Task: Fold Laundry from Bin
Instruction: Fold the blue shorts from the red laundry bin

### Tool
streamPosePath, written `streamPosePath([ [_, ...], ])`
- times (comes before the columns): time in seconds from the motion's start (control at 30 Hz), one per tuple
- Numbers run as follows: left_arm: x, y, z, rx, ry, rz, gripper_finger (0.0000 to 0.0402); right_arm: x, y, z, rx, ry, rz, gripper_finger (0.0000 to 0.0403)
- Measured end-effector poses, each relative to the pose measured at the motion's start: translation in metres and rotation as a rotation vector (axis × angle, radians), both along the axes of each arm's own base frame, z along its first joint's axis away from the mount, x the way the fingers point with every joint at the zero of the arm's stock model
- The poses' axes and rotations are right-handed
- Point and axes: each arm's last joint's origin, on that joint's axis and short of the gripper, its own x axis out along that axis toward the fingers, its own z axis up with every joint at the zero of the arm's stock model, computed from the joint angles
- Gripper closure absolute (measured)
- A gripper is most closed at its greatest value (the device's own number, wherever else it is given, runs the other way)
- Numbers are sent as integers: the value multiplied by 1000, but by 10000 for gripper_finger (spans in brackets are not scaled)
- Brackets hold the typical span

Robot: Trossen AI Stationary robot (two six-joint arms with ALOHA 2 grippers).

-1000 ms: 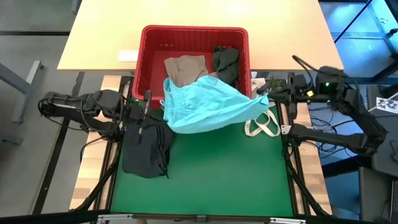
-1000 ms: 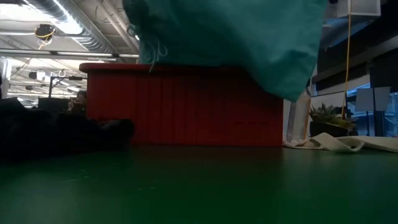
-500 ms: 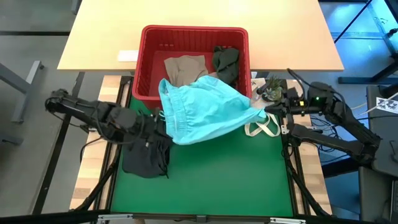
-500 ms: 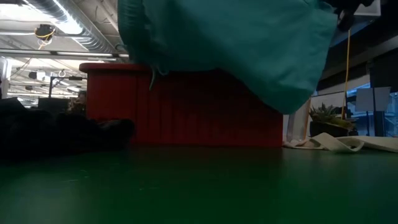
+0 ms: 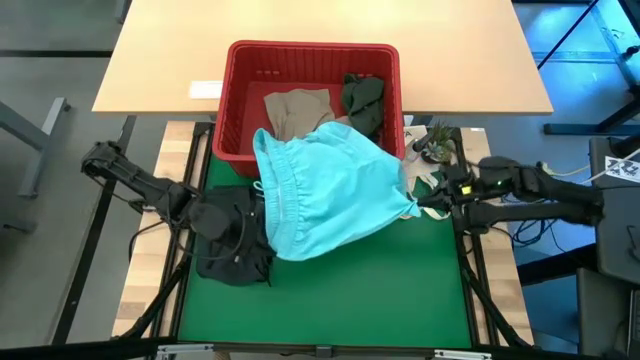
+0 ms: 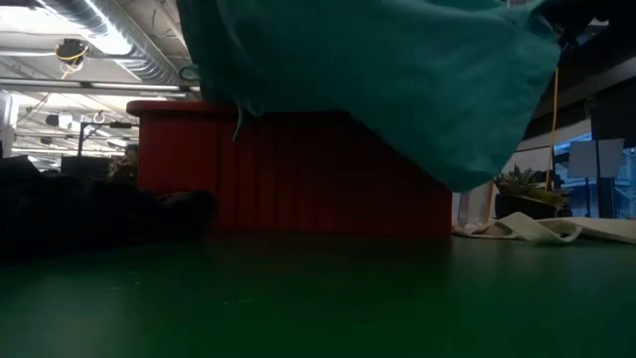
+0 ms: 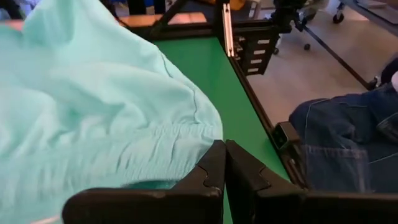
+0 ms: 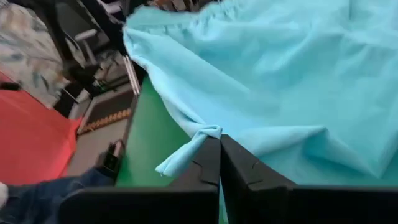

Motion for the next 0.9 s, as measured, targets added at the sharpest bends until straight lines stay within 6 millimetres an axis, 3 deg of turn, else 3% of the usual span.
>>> streamPosePath([
  [0.2, 5, -17, -12, -51, 74, 8, 401, 17, 22, -10, 28, -2, 82, 403],
  [0.5, 15, -44, -38, -84, 180, 67, 401, 34, 62, -27, 8, 138, 126, 403],
  [0.9, 61, -64, -102, 11, 262, 200, 397, 51, 94, -49, -25, 257, 114, 403],
])
